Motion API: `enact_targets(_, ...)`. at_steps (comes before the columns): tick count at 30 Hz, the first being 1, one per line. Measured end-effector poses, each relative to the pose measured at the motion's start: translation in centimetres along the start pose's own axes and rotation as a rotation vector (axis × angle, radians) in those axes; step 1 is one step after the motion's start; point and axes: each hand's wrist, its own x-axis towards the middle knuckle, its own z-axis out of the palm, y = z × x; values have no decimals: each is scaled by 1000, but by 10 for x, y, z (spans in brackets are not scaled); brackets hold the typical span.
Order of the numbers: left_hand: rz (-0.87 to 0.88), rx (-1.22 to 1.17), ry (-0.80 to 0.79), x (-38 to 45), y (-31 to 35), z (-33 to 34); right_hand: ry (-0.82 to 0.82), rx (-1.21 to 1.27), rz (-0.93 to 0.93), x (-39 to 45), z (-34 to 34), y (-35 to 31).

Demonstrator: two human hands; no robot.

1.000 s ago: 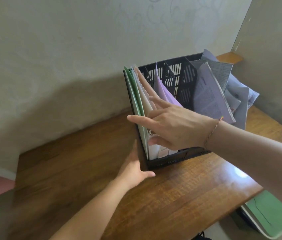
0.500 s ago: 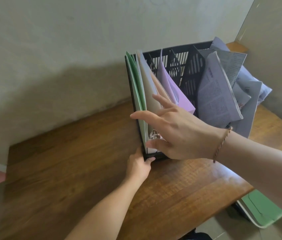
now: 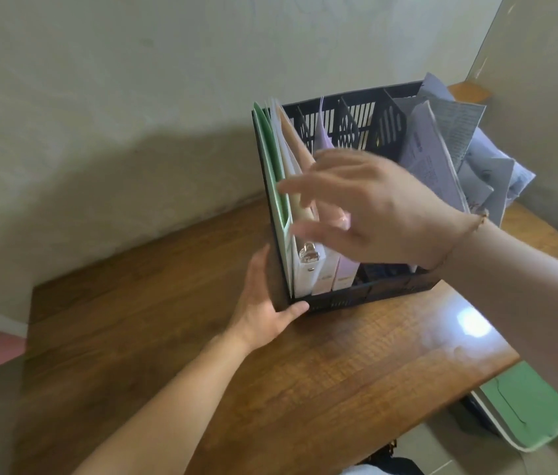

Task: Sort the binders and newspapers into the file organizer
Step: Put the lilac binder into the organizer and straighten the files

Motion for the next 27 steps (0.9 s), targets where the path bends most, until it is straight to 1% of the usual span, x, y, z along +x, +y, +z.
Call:
enact_targets(1, 185, -5, 93, 2, 17, -16, 208, 12, 43, -10, -3, -1)
enact_targets(2, 379, 8, 187, 4, 36, -33, 420, 50, 123, -25, -2, -8)
enact_targets(3, 556, 62, 257, 8, 60, -50, 602, 119, 242, -47, 7, -18)
enact_targets(4, 683, 173, 274, 13, 83, -67, 716, 194, 388, -74, 25, -29)
enact_targets(5, 750, 338, 236, 18, 107, -82, 738, 252, 549, -101, 51, -39)
enact_targets(6, 747, 529, 163, 22, 126, -93, 663, 276, 730, -126, 80, -46)
enact_targets(7, 703, 711, 85, 25, 140, -100, 512, 285, 900, -146, 109, -50)
enact_targets(8, 656, 855, 26, 26, 152, -104, 347, 285, 1033, -161, 134, -52)
enact_targets(9, 613, 959, -10, 27, 161, -106, 235, 280, 1106, -167, 153, -54)
enact_targets(10, 578, 1027, -37, 27, 169, -106, 187, 288, 1136, -166, 165, -56)
enact_targets(12, 573, 1107, -108, 26, 179, -104, 201, 322, 1153, -155, 175, -59)
enact_targets(14, 623, 1195, -202, 26, 183, -99, 260, 348, 1183, -142, 181, -58)
enact_targets(15, 616, 1237, -262, 27, 183, -96, 285, 347, 1217, -138, 183, -56)
enact_targets(17, 540, 1224, -381, 31, 183, -92, 292, 290, 1282, -131, 186, -51)
enact_targets(19, 434, 1097, -457, 39, 182, -91, 259, 238, 1323, -128, 191, -48)
enact_targets(21, 359, 963, -484, 48, 180, -94, 226, 218, 1340, -126, 193, -48)
enact_targets(24, 271, 833, -496, 58, 179, -99, 184, 186, 1351, -124, 193, -48)
enact_targets(27, 184, 696, -560, 65, 187, -106, 184, 139, 1366, -123, 187, -47)
